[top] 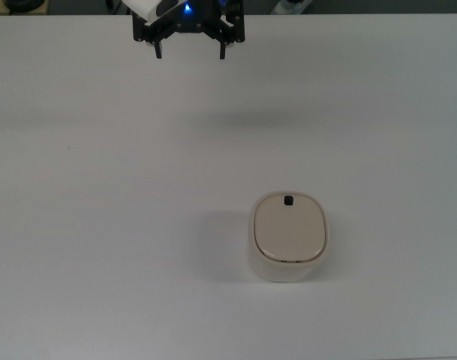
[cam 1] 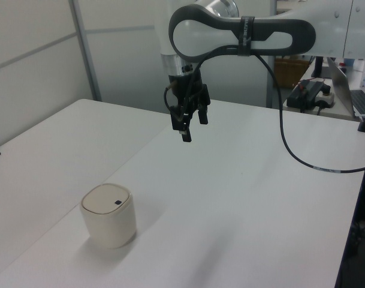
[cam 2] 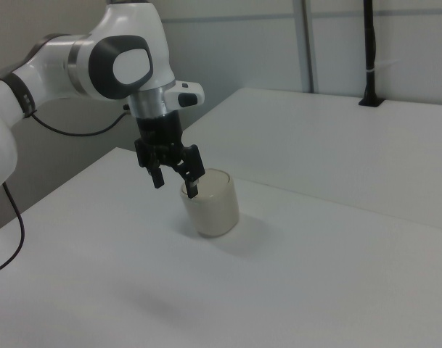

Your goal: Close the trash can

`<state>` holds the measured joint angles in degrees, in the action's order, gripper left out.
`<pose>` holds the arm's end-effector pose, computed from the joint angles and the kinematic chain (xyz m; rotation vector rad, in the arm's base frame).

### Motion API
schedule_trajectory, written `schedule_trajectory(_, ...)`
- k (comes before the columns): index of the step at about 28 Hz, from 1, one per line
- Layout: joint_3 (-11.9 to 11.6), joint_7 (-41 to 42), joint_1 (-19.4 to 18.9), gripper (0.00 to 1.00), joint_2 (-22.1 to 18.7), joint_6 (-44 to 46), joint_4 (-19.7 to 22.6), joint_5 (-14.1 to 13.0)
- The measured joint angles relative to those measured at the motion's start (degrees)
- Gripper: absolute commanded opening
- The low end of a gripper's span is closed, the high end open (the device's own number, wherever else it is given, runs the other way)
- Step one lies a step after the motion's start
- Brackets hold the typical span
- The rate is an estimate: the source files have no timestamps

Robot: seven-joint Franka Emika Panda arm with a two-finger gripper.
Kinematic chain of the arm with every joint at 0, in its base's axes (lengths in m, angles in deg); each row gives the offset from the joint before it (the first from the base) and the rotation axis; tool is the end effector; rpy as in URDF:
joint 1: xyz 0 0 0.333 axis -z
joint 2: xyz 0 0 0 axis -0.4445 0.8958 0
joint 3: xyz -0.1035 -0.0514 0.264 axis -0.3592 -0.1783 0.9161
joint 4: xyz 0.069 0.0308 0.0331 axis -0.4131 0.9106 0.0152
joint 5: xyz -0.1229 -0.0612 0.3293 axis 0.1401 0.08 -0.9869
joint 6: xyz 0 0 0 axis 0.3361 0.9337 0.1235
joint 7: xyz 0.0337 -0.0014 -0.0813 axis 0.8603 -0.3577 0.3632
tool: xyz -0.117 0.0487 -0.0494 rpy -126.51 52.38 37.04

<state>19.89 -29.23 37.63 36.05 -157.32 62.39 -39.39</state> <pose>0.5583 0.0326 0.5441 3.1043 0.0223 -0.1539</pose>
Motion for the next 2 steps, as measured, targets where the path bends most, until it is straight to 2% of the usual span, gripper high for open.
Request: schedule_trajectory(2, 0.0, 0.0, 0.0, 1.0, 0.0, 0.0, 0.0, 0.0)
